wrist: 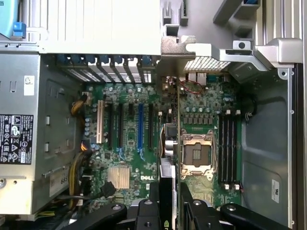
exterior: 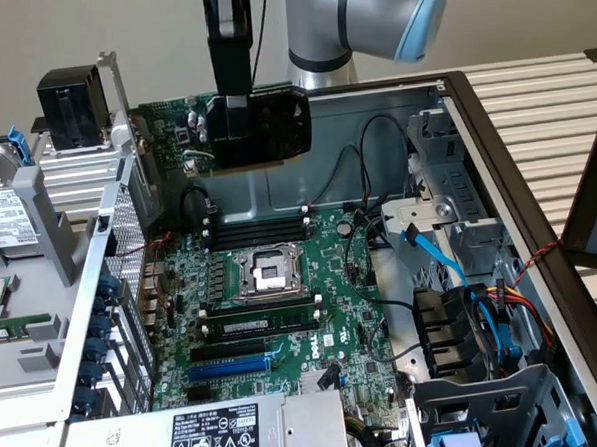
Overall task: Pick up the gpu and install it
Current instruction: 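Pick up the gpu and move the gpu toward the slot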
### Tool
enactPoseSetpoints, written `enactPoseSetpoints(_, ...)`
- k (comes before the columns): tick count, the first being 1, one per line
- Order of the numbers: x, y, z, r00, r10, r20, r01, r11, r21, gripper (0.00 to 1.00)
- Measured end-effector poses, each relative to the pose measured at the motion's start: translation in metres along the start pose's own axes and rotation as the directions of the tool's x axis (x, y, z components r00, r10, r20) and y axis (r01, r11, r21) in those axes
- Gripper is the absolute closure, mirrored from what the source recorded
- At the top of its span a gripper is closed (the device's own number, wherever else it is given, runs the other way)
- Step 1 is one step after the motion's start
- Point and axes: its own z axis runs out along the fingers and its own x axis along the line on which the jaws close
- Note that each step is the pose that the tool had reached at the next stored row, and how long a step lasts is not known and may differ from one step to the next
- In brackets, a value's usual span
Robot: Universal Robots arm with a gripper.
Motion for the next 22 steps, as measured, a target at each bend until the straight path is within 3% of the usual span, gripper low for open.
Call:
enactPoseSetpoints(5, 0.0002, 0.0017, 0.0012, 0.9997, -0.02, -0.0167, 0.02, 0.9998, -0.003, 0.73)
enactPoseSetpoints(10, 0.0002, 0.0038, 0.0026, 0.9978, -0.042, -0.0502, 0.042, 0.9991, -0.0042, 0.73)
enactPoseSetpoints(12, -0.0002, 0.0046, 0.0032, 0.9966, -0.047, -0.0681, 0.046, 0.9989, -0.0053, 0.73)
enactPoseSetpoints(13, -0.0004, 0.0045, 0.0031, 0.9963, -0.047, -0.0723, 0.047, 0.9989, -0.0062, 0.73)
enactPoseSetpoints(22, -0.0009, 0.0051, 0.0032, 0.9962, -0.048, -0.0724, 0.048, 0.9988, -0.0061, 0.73)
